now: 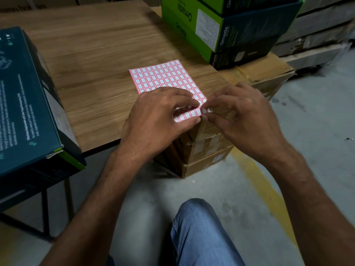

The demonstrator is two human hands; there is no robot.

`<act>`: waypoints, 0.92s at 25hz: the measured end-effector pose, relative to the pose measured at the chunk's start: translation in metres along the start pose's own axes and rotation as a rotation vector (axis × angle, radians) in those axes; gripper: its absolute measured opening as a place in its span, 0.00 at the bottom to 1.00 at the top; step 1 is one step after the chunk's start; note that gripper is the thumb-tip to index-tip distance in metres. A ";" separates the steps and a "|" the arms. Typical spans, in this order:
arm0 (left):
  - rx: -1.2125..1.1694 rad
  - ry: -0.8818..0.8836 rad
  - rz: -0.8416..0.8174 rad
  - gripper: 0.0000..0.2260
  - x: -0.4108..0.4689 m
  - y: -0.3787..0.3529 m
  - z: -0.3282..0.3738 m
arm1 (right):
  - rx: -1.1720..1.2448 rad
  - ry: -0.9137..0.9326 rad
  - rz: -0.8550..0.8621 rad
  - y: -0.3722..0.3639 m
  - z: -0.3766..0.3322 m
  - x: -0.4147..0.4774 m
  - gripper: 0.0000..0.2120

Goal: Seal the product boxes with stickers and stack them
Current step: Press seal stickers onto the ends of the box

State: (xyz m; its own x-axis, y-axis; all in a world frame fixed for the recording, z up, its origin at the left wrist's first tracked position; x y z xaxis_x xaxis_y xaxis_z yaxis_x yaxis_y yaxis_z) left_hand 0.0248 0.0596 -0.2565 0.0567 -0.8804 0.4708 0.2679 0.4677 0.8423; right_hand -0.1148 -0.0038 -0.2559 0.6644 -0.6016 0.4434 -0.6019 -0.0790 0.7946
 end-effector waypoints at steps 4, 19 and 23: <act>0.023 -0.031 0.024 0.13 -0.003 0.002 0.004 | 0.074 -0.094 0.067 0.008 0.009 -0.003 0.09; -0.225 0.167 0.218 0.15 -0.016 0.048 -0.006 | 0.800 -0.468 0.030 0.016 -0.009 0.029 0.07; -0.212 0.193 0.183 0.19 0.002 0.082 -0.018 | 0.668 -0.246 -0.176 0.041 -0.044 0.048 0.10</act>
State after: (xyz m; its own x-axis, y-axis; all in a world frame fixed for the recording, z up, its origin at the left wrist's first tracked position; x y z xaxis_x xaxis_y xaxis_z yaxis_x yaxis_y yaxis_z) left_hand 0.0637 0.0942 -0.1912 0.2975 -0.7916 0.5337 0.4294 0.6102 0.6658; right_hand -0.0886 -0.0008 -0.1836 0.7051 -0.6898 0.1643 -0.6890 -0.6118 0.3885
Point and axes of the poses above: each hand's wrist, its own x-axis towards the middle knuckle, its own y-axis out of the back of the hand, z = x × y, the point moved 10 cm from there along x, towards the middle knuckle, and after that the axes turned 8 degrees about x, right-handed, at the moved point
